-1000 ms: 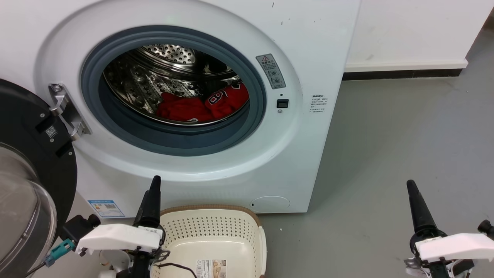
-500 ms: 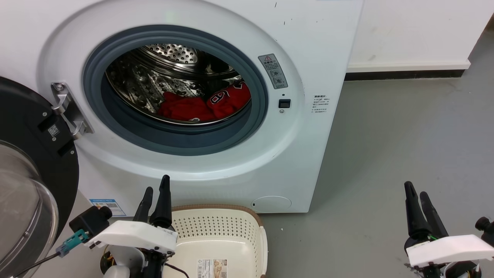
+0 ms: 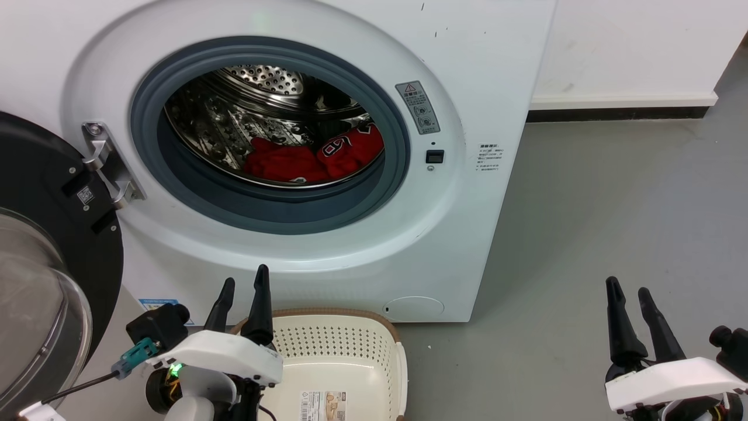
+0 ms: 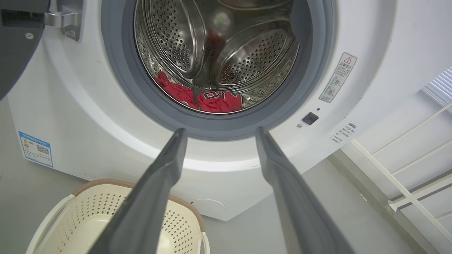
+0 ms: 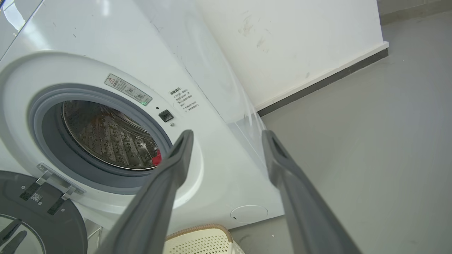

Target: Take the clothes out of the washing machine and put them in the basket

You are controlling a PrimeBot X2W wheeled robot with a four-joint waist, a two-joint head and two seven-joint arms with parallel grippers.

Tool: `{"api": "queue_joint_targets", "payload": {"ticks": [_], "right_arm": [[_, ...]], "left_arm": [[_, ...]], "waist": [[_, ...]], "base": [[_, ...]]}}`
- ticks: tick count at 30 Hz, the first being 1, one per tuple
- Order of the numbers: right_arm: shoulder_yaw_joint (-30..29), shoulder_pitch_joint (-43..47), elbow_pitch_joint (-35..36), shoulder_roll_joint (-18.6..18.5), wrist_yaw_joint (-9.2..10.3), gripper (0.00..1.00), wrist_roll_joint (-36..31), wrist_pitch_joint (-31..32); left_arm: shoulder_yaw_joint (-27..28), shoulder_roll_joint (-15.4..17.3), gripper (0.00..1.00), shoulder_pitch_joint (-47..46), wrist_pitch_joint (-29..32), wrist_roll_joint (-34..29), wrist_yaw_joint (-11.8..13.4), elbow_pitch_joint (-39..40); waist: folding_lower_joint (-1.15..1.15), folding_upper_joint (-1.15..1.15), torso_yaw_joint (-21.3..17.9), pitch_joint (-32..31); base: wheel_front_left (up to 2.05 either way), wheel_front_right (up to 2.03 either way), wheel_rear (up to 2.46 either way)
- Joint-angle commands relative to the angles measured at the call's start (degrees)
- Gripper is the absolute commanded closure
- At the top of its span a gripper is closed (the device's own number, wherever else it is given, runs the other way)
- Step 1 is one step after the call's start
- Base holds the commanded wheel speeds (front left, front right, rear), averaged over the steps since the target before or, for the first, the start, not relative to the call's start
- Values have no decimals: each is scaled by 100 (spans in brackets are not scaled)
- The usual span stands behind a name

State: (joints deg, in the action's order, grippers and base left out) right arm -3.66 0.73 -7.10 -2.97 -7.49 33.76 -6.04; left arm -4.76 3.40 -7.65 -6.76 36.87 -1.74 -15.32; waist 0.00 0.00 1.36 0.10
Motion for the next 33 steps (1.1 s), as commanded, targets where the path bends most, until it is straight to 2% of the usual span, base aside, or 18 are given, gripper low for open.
{"api": "queue_joint_targets", "payload": {"ticks": [1,25,33], "right_arm": [[9,21,113,5,-1,0,-194,-49],[-49,294,655,8,0,0,-1813,-24],[-87,388,784,9,0,0,-2130,23]], "left_arm": [[-25,56,0,-189,-59,-200,25,27],[-262,178,0,-263,-431,-1770,267,20],[-311,202,0,-254,-522,-2128,330,-4]], "waist": [[0,0,6,1],[0,0,82,-15],[0,0,97,-23]], "base": [[0,0,0],[0,0,0],[0,0,0]]}}
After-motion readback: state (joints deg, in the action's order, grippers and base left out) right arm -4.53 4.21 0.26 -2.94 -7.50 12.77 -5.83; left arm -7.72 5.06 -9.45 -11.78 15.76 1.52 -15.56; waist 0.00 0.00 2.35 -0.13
